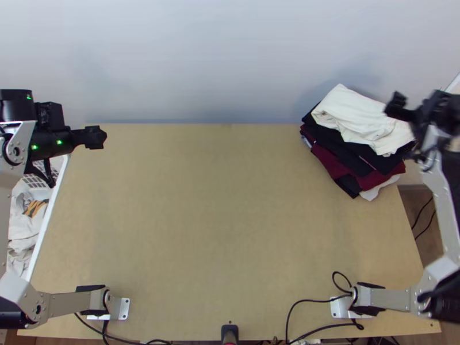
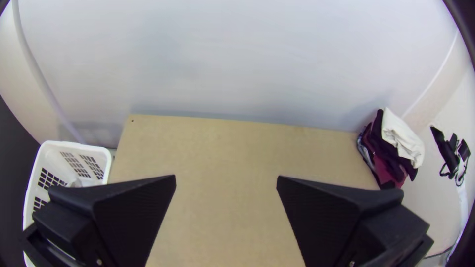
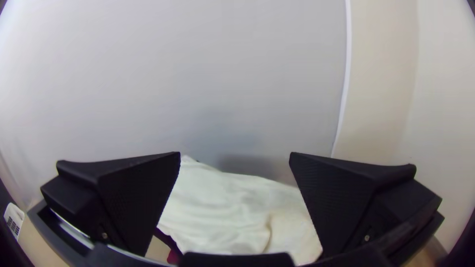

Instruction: Fold the t-shirt

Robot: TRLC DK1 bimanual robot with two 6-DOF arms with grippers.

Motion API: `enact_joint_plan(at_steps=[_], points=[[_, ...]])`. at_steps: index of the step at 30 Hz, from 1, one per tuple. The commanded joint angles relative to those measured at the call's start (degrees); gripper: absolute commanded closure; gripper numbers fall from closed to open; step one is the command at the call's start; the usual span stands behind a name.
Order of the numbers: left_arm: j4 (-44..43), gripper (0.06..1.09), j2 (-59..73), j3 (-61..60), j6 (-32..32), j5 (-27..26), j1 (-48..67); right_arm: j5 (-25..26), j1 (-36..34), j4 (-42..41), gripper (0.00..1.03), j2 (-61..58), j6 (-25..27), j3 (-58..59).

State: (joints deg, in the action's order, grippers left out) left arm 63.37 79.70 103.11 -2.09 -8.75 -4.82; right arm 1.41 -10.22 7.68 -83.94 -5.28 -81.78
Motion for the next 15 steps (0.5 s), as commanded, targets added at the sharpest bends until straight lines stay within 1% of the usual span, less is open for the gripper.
enact_joint_plan(at_steps=[1, 4, 5, 10, 13, 15], points=[[0.3, 0.10, -0.1, 1.7, -0.2, -0.2, 0.3, 3.5, 2.3, -3.6, 0.03, -5.8, 1.1, 0.5], [0.6, 0.10, -0.2, 2.5, -0.4, -0.2, 0.3, 7.8, 2.0, -9.6, 0.03, -10.8, 1.3, 2.8], [0.7, 0.10, -0.1, 2.8, -0.4, -0.2, 0.3, 8.4, 1.5, -11.5, 0.03, -12.2, 1.4, 4.0], [0.9, 0.10, 0.0, 3.1, -0.7, 0.0, 0.3, 11.7, -1.4, -15.5, 0.03, -18.2, 1.8, 10.9], [1.0, 0.10, 0.1, 3.1, -0.7, 0.0, 0.3, 11.7, -2.3, -19.4, 0.03, -17.7, 2.1, 15.0], [1.0, 0.10, 0.3, 3.1, -0.9, 0.1, 0.3, 11.8, -2.3, -19.7, 0.03, -15.5, 2.1, 15.3]])
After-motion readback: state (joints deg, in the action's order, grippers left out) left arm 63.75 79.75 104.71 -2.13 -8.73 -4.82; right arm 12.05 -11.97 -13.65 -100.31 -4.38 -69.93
